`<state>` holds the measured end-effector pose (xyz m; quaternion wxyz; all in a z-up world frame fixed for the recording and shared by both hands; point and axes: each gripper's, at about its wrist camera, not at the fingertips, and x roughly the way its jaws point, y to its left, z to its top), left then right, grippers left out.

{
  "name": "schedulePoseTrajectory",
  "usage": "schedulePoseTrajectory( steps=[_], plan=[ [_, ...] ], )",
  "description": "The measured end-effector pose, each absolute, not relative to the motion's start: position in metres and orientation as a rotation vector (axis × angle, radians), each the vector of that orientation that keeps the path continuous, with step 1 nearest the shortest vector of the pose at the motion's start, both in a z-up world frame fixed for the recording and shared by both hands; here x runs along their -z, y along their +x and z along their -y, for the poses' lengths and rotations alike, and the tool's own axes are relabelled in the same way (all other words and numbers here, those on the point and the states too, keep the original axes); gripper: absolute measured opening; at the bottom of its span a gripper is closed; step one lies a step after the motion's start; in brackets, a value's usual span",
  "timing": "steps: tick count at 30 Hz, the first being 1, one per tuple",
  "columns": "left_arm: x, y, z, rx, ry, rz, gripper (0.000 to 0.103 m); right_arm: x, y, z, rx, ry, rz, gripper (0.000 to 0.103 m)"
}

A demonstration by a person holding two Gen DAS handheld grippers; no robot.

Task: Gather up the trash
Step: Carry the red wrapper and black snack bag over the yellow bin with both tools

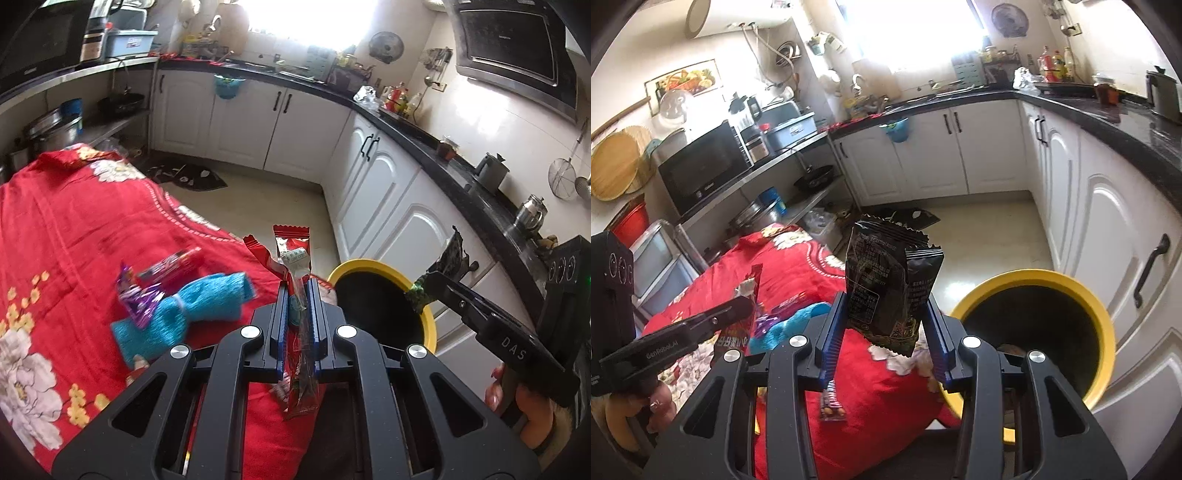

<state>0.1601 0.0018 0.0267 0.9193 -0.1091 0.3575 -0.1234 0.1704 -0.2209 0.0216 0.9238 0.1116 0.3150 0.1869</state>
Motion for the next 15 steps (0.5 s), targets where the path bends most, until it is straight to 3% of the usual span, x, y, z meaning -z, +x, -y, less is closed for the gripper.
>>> schedulePoseTrajectory(
  steps=[15],
  plan=[
    [-0.036, 0.184, 0.048, 0.334, -0.188, -0.720, 0.006, -0.026, 0.167, 0.277, -0.252, 0.252, -0.604, 0.039]
  ],
)
